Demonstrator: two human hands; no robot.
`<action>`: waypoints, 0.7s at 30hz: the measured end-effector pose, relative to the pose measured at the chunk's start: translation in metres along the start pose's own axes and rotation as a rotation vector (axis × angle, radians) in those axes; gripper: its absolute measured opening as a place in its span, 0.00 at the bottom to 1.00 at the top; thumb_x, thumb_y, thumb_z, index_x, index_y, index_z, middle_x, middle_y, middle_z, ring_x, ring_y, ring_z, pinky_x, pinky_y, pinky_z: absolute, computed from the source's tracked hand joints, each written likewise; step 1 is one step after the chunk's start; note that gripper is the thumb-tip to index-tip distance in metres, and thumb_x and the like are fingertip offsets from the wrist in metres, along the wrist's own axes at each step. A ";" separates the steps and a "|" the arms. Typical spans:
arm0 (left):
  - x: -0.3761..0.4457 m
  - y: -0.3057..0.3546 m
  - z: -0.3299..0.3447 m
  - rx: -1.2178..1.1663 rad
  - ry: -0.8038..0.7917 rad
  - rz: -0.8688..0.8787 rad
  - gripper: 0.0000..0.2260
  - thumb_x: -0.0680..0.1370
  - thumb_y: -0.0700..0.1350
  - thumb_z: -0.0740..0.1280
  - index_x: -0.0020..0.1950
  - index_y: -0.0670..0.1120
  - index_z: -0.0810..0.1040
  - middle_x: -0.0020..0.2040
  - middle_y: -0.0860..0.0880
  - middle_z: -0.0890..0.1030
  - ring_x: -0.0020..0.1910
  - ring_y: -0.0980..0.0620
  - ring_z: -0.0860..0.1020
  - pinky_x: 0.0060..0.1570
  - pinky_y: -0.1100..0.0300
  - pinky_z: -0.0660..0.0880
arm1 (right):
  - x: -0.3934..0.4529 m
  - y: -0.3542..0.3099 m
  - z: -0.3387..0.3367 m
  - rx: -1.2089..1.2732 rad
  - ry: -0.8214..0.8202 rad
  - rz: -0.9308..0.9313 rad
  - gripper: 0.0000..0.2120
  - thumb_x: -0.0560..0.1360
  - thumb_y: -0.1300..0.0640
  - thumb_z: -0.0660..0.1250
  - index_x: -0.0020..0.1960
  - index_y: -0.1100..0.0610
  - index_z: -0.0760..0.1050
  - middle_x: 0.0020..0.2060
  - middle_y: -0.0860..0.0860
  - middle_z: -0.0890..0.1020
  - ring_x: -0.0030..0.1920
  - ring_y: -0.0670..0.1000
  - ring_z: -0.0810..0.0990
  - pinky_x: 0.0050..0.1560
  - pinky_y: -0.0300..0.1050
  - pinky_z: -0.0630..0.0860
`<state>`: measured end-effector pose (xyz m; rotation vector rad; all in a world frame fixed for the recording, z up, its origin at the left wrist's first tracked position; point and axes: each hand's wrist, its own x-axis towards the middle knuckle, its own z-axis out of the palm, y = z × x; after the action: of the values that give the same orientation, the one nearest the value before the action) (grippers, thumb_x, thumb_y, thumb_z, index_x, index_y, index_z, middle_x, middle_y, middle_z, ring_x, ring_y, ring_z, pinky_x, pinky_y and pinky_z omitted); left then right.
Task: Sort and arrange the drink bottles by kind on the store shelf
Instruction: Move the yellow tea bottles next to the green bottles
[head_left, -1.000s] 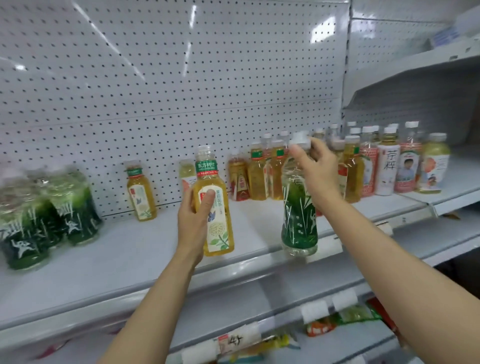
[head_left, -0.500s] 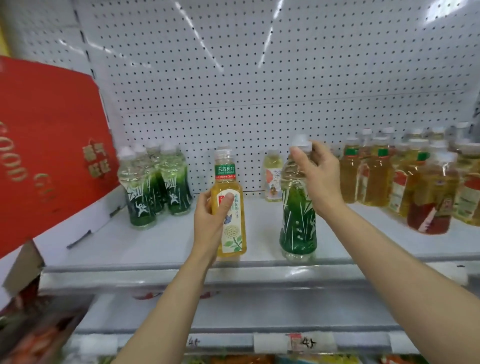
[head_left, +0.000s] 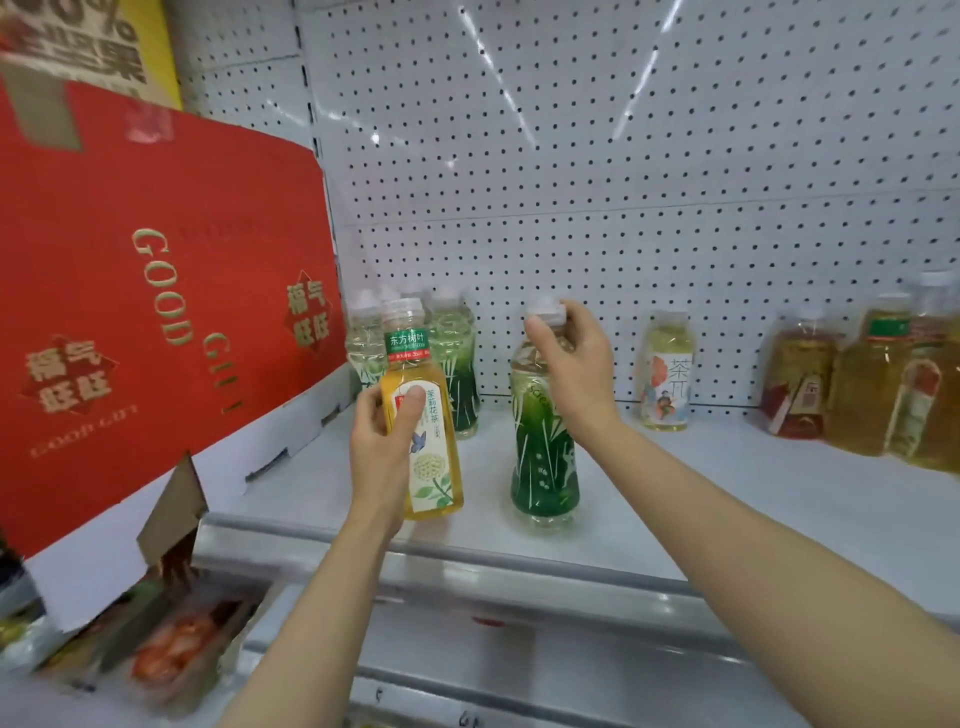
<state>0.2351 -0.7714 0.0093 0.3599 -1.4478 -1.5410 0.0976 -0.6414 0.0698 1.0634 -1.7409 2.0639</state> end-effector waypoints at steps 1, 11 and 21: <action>0.007 -0.001 -0.009 0.008 0.004 0.003 0.18 0.75 0.54 0.69 0.58 0.46 0.73 0.47 0.46 0.83 0.39 0.50 0.84 0.35 0.57 0.80 | 0.002 0.005 0.014 -0.014 -0.004 -0.003 0.16 0.74 0.46 0.69 0.57 0.55 0.75 0.44 0.48 0.81 0.47 0.52 0.81 0.52 0.54 0.79; 0.073 -0.005 -0.081 0.028 0.005 0.045 0.22 0.70 0.59 0.68 0.60 0.50 0.72 0.48 0.45 0.82 0.38 0.53 0.83 0.36 0.57 0.79 | 0.031 0.043 0.125 -0.172 -0.048 -0.031 0.26 0.75 0.40 0.65 0.66 0.54 0.68 0.53 0.50 0.80 0.52 0.50 0.80 0.54 0.53 0.78; 0.097 -0.013 -0.082 -0.018 -0.110 0.024 0.23 0.70 0.57 0.67 0.61 0.49 0.72 0.46 0.47 0.83 0.36 0.54 0.84 0.32 0.59 0.80 | 0.045 0.065 0.162 -0.290 0.117 -0.065 0.26 0.75 0.38 0.63 0.66 0.53 0.67 0.55 0.49 0.80 0.54 0.49 0.79 0.54 0.53 0.77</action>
<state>0.2422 -0.8988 0.0137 0.2492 -1.5168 -1.5740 0.0869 -0.8205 0.0547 0.8814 -1.8478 1.7312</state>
